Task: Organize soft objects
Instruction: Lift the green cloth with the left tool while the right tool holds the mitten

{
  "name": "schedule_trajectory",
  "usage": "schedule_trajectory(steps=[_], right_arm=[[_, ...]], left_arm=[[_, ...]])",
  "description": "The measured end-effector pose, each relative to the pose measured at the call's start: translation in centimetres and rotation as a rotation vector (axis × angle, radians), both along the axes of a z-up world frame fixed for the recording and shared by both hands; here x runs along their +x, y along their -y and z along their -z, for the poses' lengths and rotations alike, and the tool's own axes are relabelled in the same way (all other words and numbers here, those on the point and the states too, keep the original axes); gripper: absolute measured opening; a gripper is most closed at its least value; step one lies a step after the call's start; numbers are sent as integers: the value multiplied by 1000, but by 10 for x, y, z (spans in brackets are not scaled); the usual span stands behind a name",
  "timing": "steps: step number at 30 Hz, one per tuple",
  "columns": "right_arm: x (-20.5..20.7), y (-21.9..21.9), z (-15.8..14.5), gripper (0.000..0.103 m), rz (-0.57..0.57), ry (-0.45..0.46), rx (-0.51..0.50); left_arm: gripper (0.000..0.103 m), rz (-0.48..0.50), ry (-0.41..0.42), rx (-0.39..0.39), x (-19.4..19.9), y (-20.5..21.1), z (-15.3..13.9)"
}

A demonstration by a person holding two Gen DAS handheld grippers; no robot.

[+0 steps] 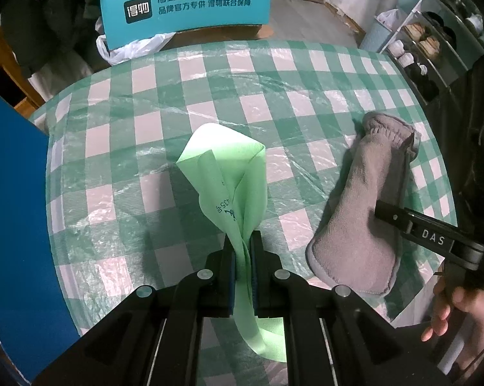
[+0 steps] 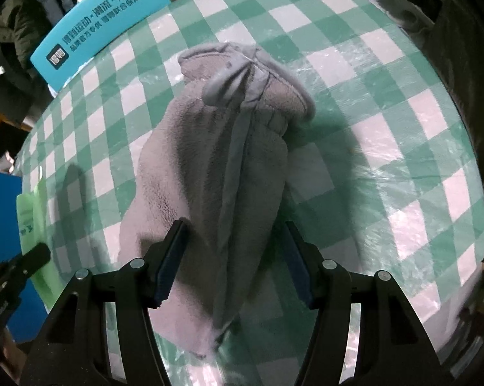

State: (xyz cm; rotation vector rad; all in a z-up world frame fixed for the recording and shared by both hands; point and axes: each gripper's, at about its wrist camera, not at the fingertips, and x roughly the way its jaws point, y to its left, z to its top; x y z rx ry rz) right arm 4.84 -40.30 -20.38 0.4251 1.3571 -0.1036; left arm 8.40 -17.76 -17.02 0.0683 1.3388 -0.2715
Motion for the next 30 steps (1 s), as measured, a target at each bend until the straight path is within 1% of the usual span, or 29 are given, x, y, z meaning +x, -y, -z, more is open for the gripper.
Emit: schedule_trajectory(steps=[5, 6, 7, 8, 9, 10, 13, 18, 30], right_arm=[[6, -7, -2, 60, -17, 17, -18], [6, -9, -2, 57, -24, 19, -29], [6, -12, -3, 45, -33, 22, -47], [7, -13, -3, 39, -38, 22, -55], [7, -15, -4, 31, -49, 23, -64], [8, -15, -5, 20, -55, 28, -71], [9, -22, -12, 11, -86, 46, -93], [10, -27, -20, 9, -123, 75, -138], [8, -42, -50, 9, -179, 145, -191]], left_arm=[[8, -5, -8, 2, 2, -3, 4], [8, -6, -9, 3, 3, -3, 4], [8, -6, -11, 3, 3, -3, 5], [8, -7, -12, 3, 3, -3, 5], [8, -7, -13, 3, 3, -3, 5], [8, -6, -12, 3, 3, -3, 5], [8, -4, -11, 1, 4, -3, 5], [8, -2, -2, 1, 4, -4, 2], [8, -1, 46, 20, 0, -11, -16]])
